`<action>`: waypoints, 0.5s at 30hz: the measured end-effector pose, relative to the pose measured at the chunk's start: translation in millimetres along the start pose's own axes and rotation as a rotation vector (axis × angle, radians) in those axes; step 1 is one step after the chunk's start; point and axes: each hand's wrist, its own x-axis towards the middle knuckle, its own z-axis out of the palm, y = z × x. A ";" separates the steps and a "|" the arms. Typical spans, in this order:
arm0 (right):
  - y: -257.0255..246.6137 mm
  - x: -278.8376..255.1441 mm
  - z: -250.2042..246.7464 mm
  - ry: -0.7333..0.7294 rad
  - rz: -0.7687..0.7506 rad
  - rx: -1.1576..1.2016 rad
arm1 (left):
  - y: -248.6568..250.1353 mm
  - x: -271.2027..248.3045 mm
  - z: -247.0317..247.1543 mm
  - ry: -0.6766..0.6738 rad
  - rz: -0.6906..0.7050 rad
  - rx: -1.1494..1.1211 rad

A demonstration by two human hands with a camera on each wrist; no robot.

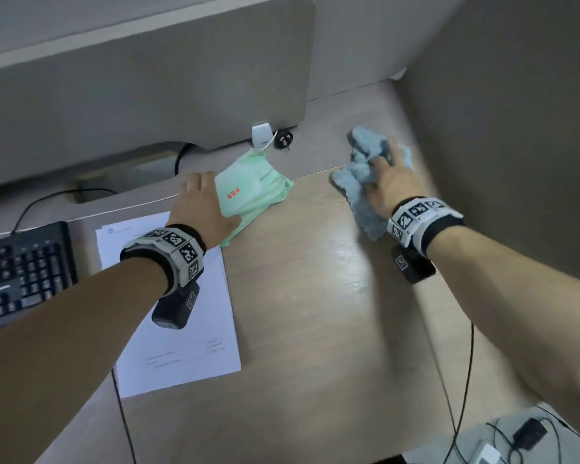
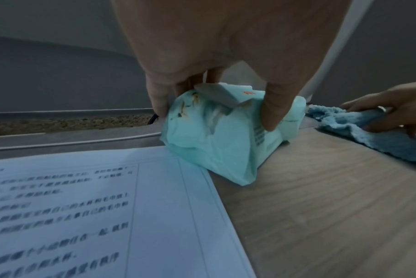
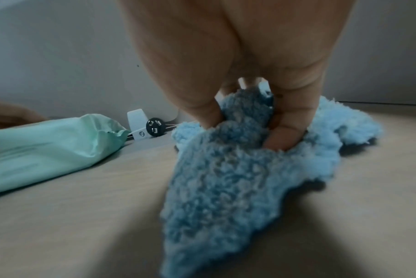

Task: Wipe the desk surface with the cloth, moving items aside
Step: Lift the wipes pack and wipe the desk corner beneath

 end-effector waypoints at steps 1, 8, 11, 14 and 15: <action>-6.3 8.5 -0.6 0.009 -0.018 -0.020 | 1.4 1.2 0.7 0.005 0.011 0.003; -46.0 7.2 18.2 -0.060 -0.344 -0.150 | 22.2 9.8 0.3 0.016 0.028 0.091; -21.2 43.9 6.0 0.030 -0.231 -0.134 | 22.9 13.1 -2.0 -0.003 0.022 0.105; -13.0 86.1 -13.3 0.054 -0.046 -0.114 | 20.9 15.0 -0.7 -0.018 0.009 0.095; -19.1 94.5 -19.2 0.039 -0.020 -0.126 | 20.6 15.2 0.3 -0.022 0.006 0.091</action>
